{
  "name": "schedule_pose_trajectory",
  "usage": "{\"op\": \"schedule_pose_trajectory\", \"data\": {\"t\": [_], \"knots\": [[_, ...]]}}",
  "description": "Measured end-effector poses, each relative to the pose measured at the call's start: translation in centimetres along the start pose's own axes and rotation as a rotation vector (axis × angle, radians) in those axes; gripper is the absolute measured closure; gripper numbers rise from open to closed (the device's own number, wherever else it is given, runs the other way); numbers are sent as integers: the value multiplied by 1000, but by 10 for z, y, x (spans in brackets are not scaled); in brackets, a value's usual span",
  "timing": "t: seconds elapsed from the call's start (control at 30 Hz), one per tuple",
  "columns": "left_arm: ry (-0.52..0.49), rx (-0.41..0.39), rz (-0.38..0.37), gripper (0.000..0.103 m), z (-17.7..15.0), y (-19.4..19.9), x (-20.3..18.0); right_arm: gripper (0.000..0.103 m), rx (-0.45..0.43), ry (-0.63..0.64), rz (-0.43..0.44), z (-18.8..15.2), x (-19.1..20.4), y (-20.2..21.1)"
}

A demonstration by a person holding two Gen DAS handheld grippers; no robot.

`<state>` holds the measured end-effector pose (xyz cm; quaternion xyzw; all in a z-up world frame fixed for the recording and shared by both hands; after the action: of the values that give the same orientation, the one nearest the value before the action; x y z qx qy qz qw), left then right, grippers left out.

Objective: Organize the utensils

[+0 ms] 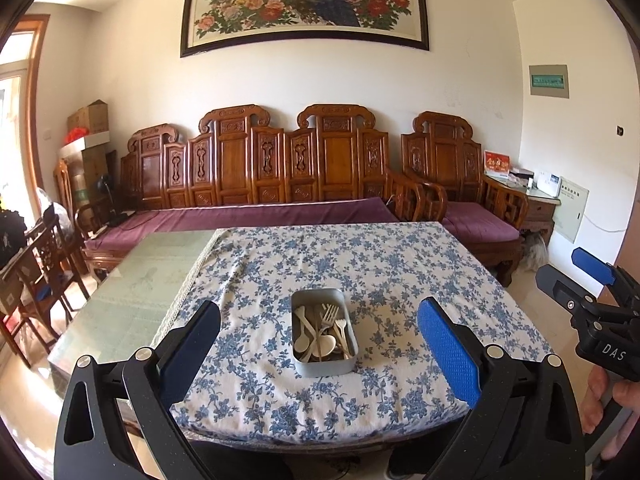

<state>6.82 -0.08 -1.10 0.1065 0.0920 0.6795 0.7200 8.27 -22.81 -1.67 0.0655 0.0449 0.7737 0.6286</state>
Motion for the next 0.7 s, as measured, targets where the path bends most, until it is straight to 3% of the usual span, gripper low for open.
{"op": "schedule_pose_trajectory", "data": {"t": [0.7], "knots": [[9,-1,-4,8,-3,-1,1,3,4,-4,0,-4,1,-2]]}}
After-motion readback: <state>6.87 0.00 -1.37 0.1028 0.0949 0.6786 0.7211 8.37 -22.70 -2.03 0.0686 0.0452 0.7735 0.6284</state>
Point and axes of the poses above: each gripper's, at about its wrist camera, not at the fingertips, and y roughly against the way its jaws point, x to its left, z to its top, the point moved 10 cm from there along -y, roughly the way its jaws point, and after that the axes turned 10 degrees about -x, right-handed, at the moved point
